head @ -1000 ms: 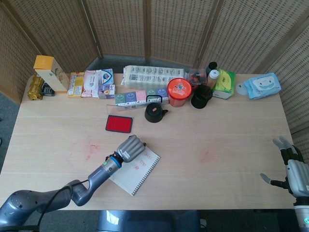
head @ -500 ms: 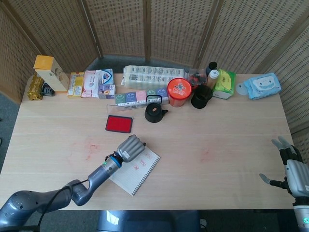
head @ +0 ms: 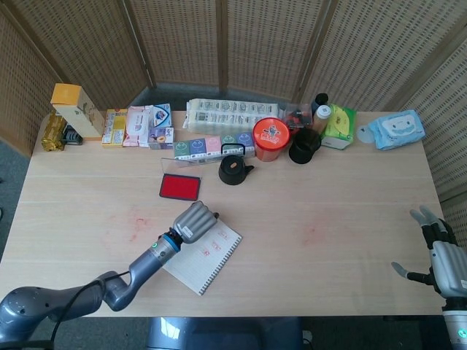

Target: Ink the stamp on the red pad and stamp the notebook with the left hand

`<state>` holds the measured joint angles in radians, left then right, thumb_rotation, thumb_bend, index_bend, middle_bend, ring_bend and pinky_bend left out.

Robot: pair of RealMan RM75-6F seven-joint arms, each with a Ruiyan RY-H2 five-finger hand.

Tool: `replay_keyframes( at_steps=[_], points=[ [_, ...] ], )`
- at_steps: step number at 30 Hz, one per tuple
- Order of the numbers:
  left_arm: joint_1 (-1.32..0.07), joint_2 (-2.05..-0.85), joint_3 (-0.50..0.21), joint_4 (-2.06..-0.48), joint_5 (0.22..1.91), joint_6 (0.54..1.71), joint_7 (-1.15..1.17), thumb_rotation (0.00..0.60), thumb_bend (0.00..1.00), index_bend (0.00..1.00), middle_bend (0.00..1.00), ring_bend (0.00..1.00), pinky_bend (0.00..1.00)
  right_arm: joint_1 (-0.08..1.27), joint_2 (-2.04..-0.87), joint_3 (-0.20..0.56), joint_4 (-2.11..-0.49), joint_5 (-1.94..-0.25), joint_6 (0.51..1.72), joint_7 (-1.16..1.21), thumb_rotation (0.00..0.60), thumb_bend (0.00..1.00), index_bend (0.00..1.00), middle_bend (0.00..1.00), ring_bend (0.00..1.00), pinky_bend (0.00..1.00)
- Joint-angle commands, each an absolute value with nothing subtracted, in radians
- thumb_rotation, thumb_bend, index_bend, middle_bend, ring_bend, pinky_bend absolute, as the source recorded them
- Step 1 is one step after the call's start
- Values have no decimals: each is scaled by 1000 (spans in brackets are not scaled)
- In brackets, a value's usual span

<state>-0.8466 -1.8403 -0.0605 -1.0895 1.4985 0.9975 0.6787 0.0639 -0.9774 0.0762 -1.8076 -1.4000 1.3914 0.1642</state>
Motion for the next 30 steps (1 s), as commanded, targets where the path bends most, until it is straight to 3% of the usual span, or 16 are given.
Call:
replay_keyframes(
  at_steps=[1,8,13,22,30],
  points=[
    [-847,-1757,-96,-1198,1516,1055,700,600,385,632,1000,1000,1000,64,-978,75,-1808,-1401,1392,161,600,95,0,0,0,0],
    [-829,-1591,-133,-1424,1532,1117,748,600,385,632,1000,1000,1000,65,-982,72,-1812,-1406,1392,148,600,95,0,0,0,0],
    [-805,-1531,-92,-1508,1538,1105,780,600,385,632,1000,1000,1000,65,-984,68,-1815,-1410,1391,140,600,96,0,0,0,0],
    [-770,-1594,-1,-1438,1534,1054,789,600,385,632,1000,1000,1000,63,-984,66,-1817,-1415,1396,137,600,95,0,0,0,0],
    [-754,-1656,28,-1355,1538,1031,766,600,384,632,1000,1000,1000,63,-983,67,-1815,-1410,1394,140,600,96,0,0,0,0]
  ],
)
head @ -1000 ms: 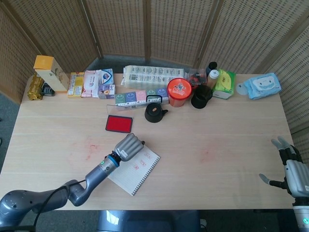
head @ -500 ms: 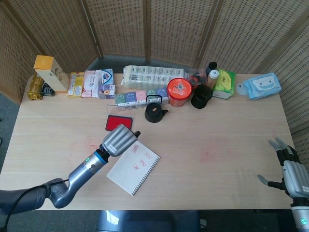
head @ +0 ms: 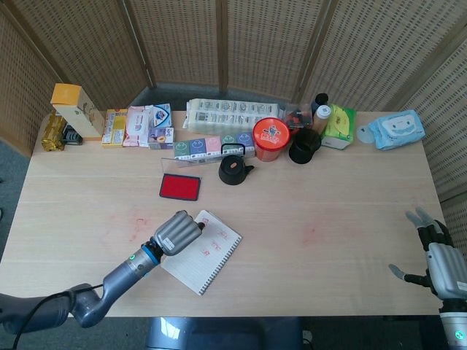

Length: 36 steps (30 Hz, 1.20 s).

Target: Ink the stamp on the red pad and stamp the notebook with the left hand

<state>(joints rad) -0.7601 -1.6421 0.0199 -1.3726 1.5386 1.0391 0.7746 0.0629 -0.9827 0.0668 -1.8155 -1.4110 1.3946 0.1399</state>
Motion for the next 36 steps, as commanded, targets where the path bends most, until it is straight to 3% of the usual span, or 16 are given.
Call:
replay_keyframes(
  at_steps=[1,36],
  points=[
    [-753,-1663,29,-1345,1538,1029,762,600,385,632,1000,1000,1000,63,-983,67,-1815,-1410,1393,141,600,96,0,0,0,0],
    [-741,-1801,39,-1170,1562,988,724,600,386,631,1000,1000,1000,63,-974,65,-1816,-1407,1387,153,600,95,0,0,0,0]
  ],
)
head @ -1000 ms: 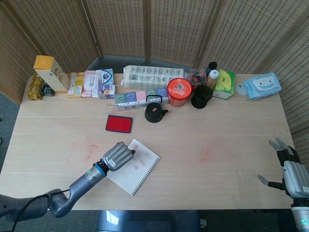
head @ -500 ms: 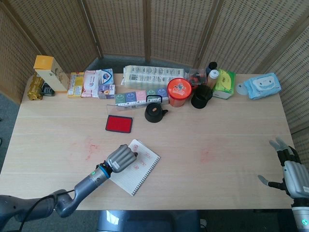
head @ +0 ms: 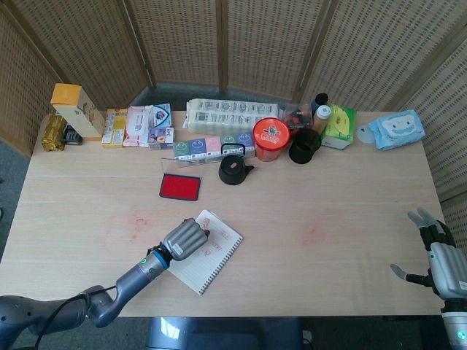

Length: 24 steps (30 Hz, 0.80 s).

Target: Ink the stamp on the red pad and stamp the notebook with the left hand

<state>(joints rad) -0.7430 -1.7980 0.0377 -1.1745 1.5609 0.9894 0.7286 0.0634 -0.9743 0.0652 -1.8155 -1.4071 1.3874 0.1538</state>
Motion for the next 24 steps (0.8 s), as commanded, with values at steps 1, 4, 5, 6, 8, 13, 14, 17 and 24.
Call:
replay_keyframes(
  at_steps=[1,4,5,6,8,13,14,17,24],
  points=[
    [-740,-1803,40,-1167,1561,987,721,600,385,631,1000,1000,1000,63,-975,65,-1816,-1407,1388,153,600,95,0,0,0,0],
    [-737,-1806,40,-1160,1561,988,715,600,385,631,1000,1000,1000,63,-975,65,-1816,-1407,1389,152,600,95,0,0,0,0],
    [-736,-1807,40,-1158,1562,988,714,600,385,631,1000,1000,1000,63,-975,65,-1816,-1407,1389,152,600,96,0,0,0,0],
    [-735,-1807,40,-1157,1562,988,713,600,385,631,1000,1000,1000,63,-975,65,-1816,-1407,1389,152,600,95,0,0,0,0],
    [-734,-1808,40,-1154,1562,986,711,600,386,632,1000,1000,1000,63,-975,65,-1816,-1407,1388,152,600,96,0,0,0,0],
    [-734,-1813,39,-1147,1564,983,707,600,385,632,1000,1000,1000,63,-975,64,-1816,-1407,1387,151,600,96,0,0,0,0],
    [-734,-1815,38,-1146,1564,982,707,600,385,631,1000,1000,1000,63,-975,65,-1816,-1406,1387,151,600,96,0,0,0,0],
    [-734,-1816,36,-1143,1565,984,705,600,385,631,1000,1000,1000,63,-975,65,-1816,-1406,1387,153,600,95,0,0,0,0],
    [-731,-1804,31,-1157,1575,1003,711,600,385,632,1000,1000,1000,64,-975,62,-1817,-1410,1386,150,600,96,0,0,0,0]
  ],
)
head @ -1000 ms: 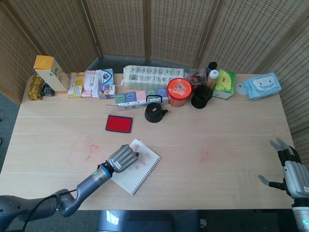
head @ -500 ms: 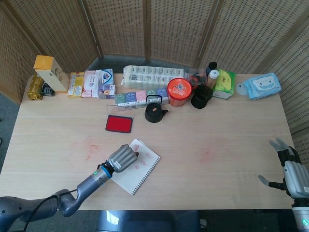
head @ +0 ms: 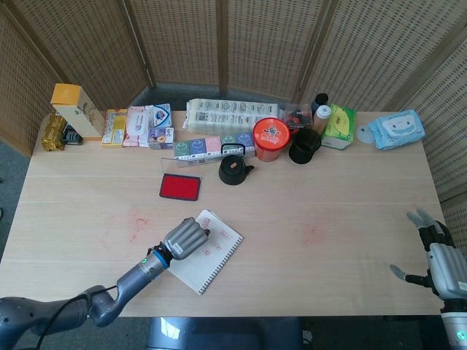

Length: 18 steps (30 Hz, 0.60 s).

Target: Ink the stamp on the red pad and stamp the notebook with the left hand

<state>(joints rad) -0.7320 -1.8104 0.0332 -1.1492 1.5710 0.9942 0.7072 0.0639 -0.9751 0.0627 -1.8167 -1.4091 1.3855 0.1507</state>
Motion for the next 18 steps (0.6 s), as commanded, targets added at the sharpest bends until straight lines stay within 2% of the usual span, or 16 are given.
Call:
replay_keyframes(
  at_steps=[1,12,18],
  points=[
    [-730,-1801,29,-1162,1577,1008,712,600,385,632,1000,1000,1000,64,-975,62,-1817,-1410,1386,150,600,96,0,0,0,0],
    [-735,-1624,-40,-1420,1633,1130,783,600,385,632,1000,1000,1000,64,-979,59,-1819,-1415,1386,139,600,96,0,0,0,0],
    [-723,-1558,-32,-1515,1641,1135,812,600,385,632,1000,1000,1000,65,-982,57,-1819,-1416,1384,132,600,96,0,0,0,0]
  ],
)
